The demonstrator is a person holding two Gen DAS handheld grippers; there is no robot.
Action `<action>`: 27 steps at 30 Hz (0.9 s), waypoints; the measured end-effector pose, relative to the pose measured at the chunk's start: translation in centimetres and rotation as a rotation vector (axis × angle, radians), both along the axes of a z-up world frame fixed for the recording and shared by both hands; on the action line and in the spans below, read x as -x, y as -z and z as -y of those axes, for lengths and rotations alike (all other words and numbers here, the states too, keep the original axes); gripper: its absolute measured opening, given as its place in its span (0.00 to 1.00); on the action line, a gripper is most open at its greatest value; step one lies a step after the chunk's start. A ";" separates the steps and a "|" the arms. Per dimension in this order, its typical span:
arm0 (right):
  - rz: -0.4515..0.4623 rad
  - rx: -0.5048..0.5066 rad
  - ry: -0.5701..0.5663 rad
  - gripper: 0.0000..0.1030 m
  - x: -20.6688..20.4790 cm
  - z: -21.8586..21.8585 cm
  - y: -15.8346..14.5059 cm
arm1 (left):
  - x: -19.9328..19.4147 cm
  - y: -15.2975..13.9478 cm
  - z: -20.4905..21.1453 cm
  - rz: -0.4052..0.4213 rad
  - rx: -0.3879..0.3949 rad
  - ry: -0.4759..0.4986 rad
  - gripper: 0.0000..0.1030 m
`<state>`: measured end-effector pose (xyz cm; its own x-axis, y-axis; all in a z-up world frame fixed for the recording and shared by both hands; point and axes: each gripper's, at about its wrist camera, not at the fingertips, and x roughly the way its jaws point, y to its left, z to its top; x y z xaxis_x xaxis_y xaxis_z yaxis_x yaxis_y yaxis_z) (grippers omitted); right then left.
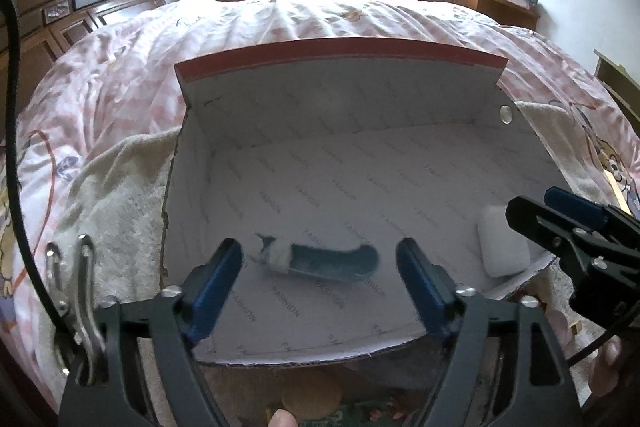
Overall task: Organize rigid objects
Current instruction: 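Lower the blue pipe into the box and open the left tool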
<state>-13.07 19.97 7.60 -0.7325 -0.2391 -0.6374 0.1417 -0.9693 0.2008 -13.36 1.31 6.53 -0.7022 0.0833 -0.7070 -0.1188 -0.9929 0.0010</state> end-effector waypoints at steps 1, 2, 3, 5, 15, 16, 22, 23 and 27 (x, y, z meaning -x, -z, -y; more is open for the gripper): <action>-0.001 0.002 -0.001 0.69 -0.1 0.0 -0.1 | -0.1 -0.1 0.0 -0.004 0.001 0.002 0.84; -0.002 0.004 -0.001 0.69 -0.2 -0.1 -0.1 | -0.2 -0.2 -0.1 -0.007 0.001 0.002 0.84; -0.003 0.006 -0.001 0.69 -0.4 -0.1 -0.1 | -0.2 -0.2 0.0 -0.009 0.000 0.001 0.84; -0.006 0.009 -0.003 0.69 -0.6 -0.1 -0.3 | -0.5 -0.4 0.0 -0.012 -0.001 0.001 0.84; -0.017 0.020 -0.019 0.69 -2.2 0.0 -0.9 | -2.5 -1.3 0.6 -0.015 -0.026 -0.005 0.84; -0.017 0.021 -0.022 0.69 -2.4 0.0 -0.9 | -2.9 -1.4 0.7 -0.016 -0.030 -0.006 0.84; -0.021 0.020 -0.053 0.69 -4.7 0.4 -1.1 | -4.9 -1.9 1.1 -0.018 -0.041 -0.002 0.84; -0.021 0.019 -0.059 0.69 -5.2 0.5 -1.1 | -5.3 -1.9 1.2 -0.018 -0.040 -0.001 0.84; -0.016 0.011 -0.081 0.69 -7.1 0.7 -0.7 | -6.7 -1.9 1.2 -0.017 -0.045 0.004 0.84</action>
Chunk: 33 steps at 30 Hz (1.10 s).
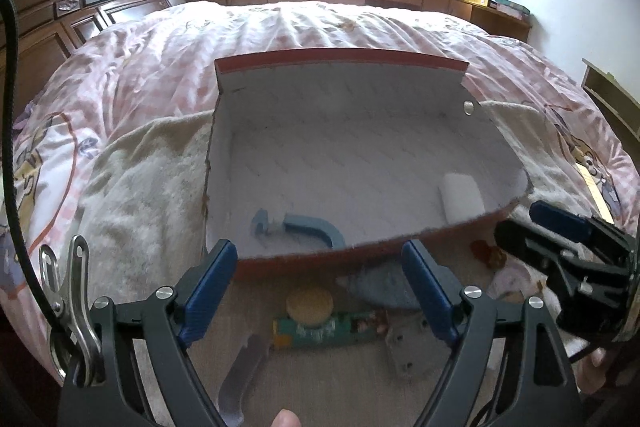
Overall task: Organize rigid objects
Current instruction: 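Lower the blue pipe into the box and open the left tool, then grasp the lavender plastic strip with the left tool while the right tool approaches the charger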
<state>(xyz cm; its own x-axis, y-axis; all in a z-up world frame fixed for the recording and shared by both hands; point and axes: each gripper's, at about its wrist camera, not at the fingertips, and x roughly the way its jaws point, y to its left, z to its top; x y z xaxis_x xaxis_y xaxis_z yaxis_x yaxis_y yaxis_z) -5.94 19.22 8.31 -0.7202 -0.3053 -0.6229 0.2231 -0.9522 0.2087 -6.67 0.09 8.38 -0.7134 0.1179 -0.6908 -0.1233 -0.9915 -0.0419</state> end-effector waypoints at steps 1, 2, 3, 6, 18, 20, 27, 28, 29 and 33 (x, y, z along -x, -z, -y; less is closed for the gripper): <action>0.001 -0.006 -0.006 0.69 -0.5 0.1 0.1 | -0.3 0.0 0.0 0.001 -0.002 0.001 0.84; 0.001 -0.012 -0.010 0.69 -0.8 0.2 0.2 | -0.7 0.1 0.0 0.003 -0.003 0.002 0.84; 0.002 -0.020 -0.014 0.69 -1.4 0.3 0.4 | -0.9 0.2 0.1 0.005 -0.003 0.003 0.84; 0.009 -0.033 -0.020 0.69 -2.5 0.5 0.8 | -1.8 0.4 0.3 0.008 -0.005 0.002 0.84; 0.059 -0.062 -0.034 0.69 -6.1 0.8 3.8 | -5.5 2.5 1.7 0.038 -0.013 0.001 0.84; 0.066 -0.065 -0.033 0.69 -6.5 0.8 4.2 | -6.0 3.0 2.1 0.038 -0.005 -0.004 0.84; 0.088 -0.062 -0.040 0.69 -7.5 0.6 5.3 | -7.0 4.1 3.9 0.054 -0.001 -0.032 0.84; 0.091 -0.063 -0.039 0.69 -7.6 0.5 5.4 | -7.1 4.3 4.3 0.056 -0.001 -0.037 0.84; 0.094 -0.065 -0.038 0.69 -7.7 0.5 5.5 | -7.2 4.4 4.6 0.057 -0.001 -0.041 0.84; 0.113 -0.067 -0.035 0.69 -7.8 0.4 6.3 | -7.4 5.1 5.8 0.071 -0.004 -0.068 0.84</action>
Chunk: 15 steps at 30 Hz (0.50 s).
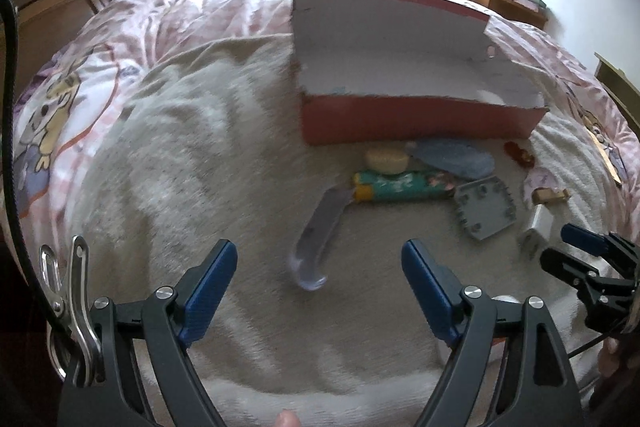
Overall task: Organize rigid objects
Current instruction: 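Grasp the lavender plastic strip with the left tool while the right tool approaches the charger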
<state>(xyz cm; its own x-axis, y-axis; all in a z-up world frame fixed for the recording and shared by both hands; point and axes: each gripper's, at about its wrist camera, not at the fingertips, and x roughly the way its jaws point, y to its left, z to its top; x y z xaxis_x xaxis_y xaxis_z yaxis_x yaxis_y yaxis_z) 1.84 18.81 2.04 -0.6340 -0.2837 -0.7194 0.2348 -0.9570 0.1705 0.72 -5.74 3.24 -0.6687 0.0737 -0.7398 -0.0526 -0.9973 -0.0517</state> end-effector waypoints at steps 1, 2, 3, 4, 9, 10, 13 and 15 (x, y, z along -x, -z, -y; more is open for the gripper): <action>0.007 0.003 0.002 0.69 0.1 0.0 0.2 | 0.0 0.2 0.3 0.006 -0.004 -0.006 0.84; 0.011 0.005 0.003 0.69 0.1 -0.1 0.3 | 0.0 0.5 0.5 0.012 -0.008 -0.012 0.84; 0.015 0.007 0.004 0.69 0.2 -0.1 0.4 | 0.0 0.7 0.6 0.016 -0.011 -0.015 0.84; 0.017 0.007 0.005 0.69 0.2 -0.1 0.5 | 0.0 0.8 0.7 0.019 -0.012 -0.015 0.84; 0.016 -0.002 0.006 0.70 0.2 0.1 0.8 | 0.7 1.4 0.4 0.035 -0.019 -0.024 0.67; 0.016 -0.002 0.008 0.70 0.2 0.1 0.8 | 1.0 1.6 0.2 0.043 -0.020 -0.020 0.65; 0.016 -0.006 0.009 0.71 0.2 0.2 1.0 | 1.4 1.8 0.1 0.036 -0.004 -0.032 0.54; 0.015 -0.005 0.008 0.74 0.2 0.2 1.0 | 1.6 1.8 0.0 0.024 0.004 -0.030 0.48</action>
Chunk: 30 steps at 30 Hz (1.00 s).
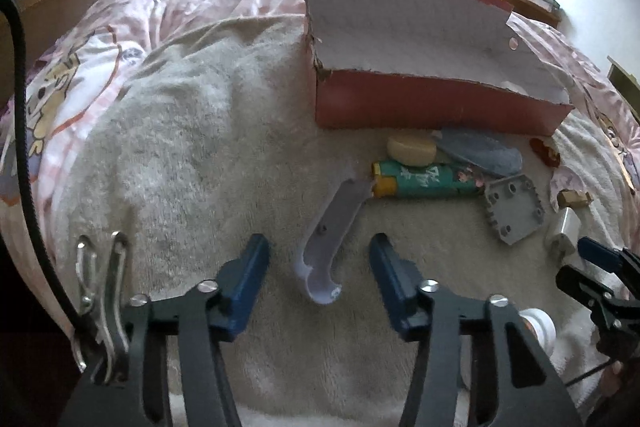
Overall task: Organize rigid objects
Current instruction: 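Grasp the lavender plastic strip with the left tool while the right tool approaches the charger, then grasp the white charger cube with the right tool while the left tool holds the strip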
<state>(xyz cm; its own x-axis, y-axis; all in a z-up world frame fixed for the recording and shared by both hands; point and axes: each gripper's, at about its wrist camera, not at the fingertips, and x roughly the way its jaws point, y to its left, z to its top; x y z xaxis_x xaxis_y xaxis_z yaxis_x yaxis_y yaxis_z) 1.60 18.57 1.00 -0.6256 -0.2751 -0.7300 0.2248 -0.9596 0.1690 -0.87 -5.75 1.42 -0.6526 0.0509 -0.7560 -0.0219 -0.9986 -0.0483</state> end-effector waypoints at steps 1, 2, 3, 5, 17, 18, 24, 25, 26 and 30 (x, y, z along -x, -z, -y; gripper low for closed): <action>-0.002 0.001 -0.002 0.75 0.0 0.1 0.0 | 0.0 0.0 0.0 -0.008 0.002 0.005 0.43; -0.003 -0.001 -0.003 0.76 0.0 0.1 0.1 | 0.1 -0.1 0.0 -0.012 0.003 0.007 0.37; -0.005 -0.005 -0.004 0.77 -0.1 0.2 0.1 | 0.1 -0.1 0.0 -0.014 0.007 0.006 0.33; -0.009 -0.014 -0.009 0.79 -0.1 0.4 0.2 | 0.1 -0.2 0.1 -0.021 0.016 0.003 0.23; -0.015 -0.001 -0.036 0.90 -0.1 0.8 0.4 | -1.7 -1.2 -1.4 -0.031 -0.027 0.090 0.22; -0.017 -0.003 -0.038 0.91 -0.1 0.8 0.5 | -1.7 -1.1 -1.6 -0.026 -0.035 0.098 0.22; -0.018 0.006 -0.028 0.90 -0.2 0.8 0.4 | -1.6 0.3 -2.2 0.011 -0.050 0.106 0.22; -0.016 0.010 -0.018 0.90 -0.2 0.8 0.3 | -1.6 0.2 -2.2 0.008 -0.054 0.107 0.22; -0.013 0.012 -0.009 0.89 -0.1 0.8 0.2 | -1.5 0.3 -2.2 0.007 -0.058 0.107 0.22; -0.007 0.037 0.020 0.82 0.7 0.9 -0.4 | -1.6 0.4 -2.0 0.000 -0.066 0.112 0.22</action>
